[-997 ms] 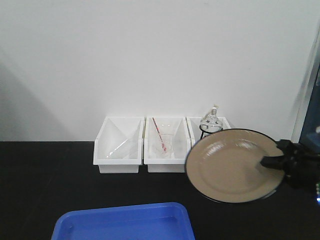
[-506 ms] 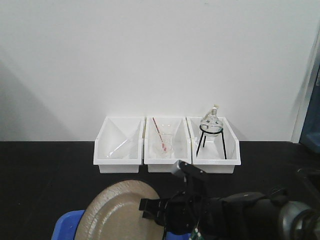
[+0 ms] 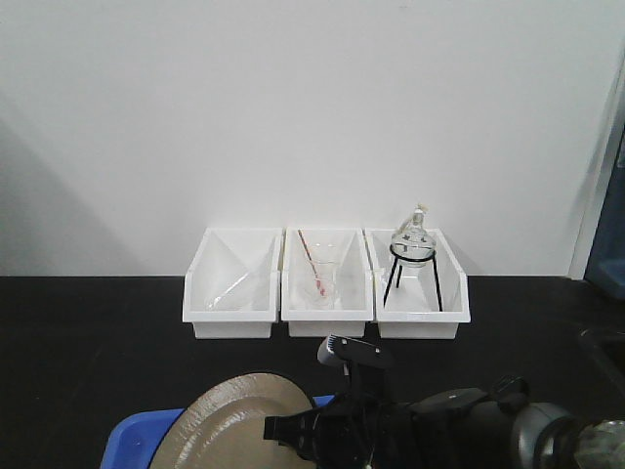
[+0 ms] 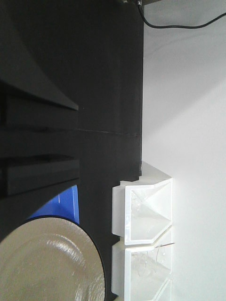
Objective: Place disk in tray to left cabinet
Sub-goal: 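Carry the tan plate over the blue tray and lower it in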
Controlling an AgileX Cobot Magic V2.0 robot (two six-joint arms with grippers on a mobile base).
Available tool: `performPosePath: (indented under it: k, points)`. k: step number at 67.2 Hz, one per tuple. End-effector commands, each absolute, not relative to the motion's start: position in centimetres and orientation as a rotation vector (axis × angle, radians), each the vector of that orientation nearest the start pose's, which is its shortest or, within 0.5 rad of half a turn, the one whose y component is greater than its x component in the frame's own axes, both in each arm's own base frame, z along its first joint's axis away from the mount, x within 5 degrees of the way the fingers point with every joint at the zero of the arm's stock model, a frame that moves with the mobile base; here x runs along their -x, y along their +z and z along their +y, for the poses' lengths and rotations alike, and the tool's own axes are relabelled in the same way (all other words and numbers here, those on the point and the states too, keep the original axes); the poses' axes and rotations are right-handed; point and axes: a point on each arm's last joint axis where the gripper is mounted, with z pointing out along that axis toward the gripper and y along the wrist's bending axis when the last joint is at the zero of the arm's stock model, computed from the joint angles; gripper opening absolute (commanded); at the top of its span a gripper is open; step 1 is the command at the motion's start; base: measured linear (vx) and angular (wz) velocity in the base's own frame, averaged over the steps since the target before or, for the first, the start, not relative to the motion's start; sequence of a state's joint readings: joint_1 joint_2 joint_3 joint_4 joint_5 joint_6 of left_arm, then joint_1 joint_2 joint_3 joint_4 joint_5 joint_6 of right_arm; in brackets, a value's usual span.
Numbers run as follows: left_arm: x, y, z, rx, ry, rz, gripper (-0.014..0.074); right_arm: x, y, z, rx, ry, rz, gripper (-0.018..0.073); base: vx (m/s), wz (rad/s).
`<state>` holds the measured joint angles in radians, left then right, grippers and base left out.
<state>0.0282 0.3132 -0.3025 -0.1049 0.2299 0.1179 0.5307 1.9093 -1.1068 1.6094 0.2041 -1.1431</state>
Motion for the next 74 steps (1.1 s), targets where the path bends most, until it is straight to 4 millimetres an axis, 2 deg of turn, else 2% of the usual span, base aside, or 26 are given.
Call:
performPosePath:
  k: [1, 9, 17, 26, 38, 47, 63, 74]
  points:
    - [-8.3, 29.0, 0.0, -0.005, 0.016, 1.626, 0.0301, -34.0, 19.4, 21.7, 0.292, 0.689, 2.286, 0.0279, 0.00, 0.00]
    - [-8.3, 29.0, 0.0, -0.005, 0.016, 1.626, 0.0301, -34.1, 19.3, 21.5, 0.324, 0.676, 2.285, 0.0456, 0.00, 0.00]
    - [-8.3, 29.0, 0.0, -0.005, 0.016, 1.627, 0.0301, -34.2, 19.8, 21.1, 0.303, 0.694, 2.280, 0.0532, 0.00, 0.00]
    - [-8.3, 29.0, 0.0, -0.005, 0.016, 1.627, 0.0301, -34.7, 21.0, 19.2, 0.238, 0.762, 2.286, 0.0526, 0.00, 0.00]
    - [-8.3, 29.0, 0.0, -0.005, 0.016, 1.627, 0.0301, -34.6, 21.3, 16.5, 0.344, 0.716, 2.385, 0.0512, 0.00, 0.00]
    - [-8.3, 29.0, 0.0, -0.005, 0.016, 1.627, 0.0301, -33.7, 21.2, 15.6, 0.482, 0.571, 2.476, 0.0512, 0.00, 0.00]
    - [-9.0, 28.3, 0.0, -0.007, 0.011, 1.707, 0.0304, -32.9, 22.5, 13.9, 0.461, 0.371, 2.547, 0.0512, 0.00, 0.00]
    - [-10.8, 28.4, 0.0, 0.030, -0.037, 1.795, 0.0311, -32.8, 22.9, 13.8, 0.451, 0.361, 2.541, 0.0512, 0.00, 0.00]
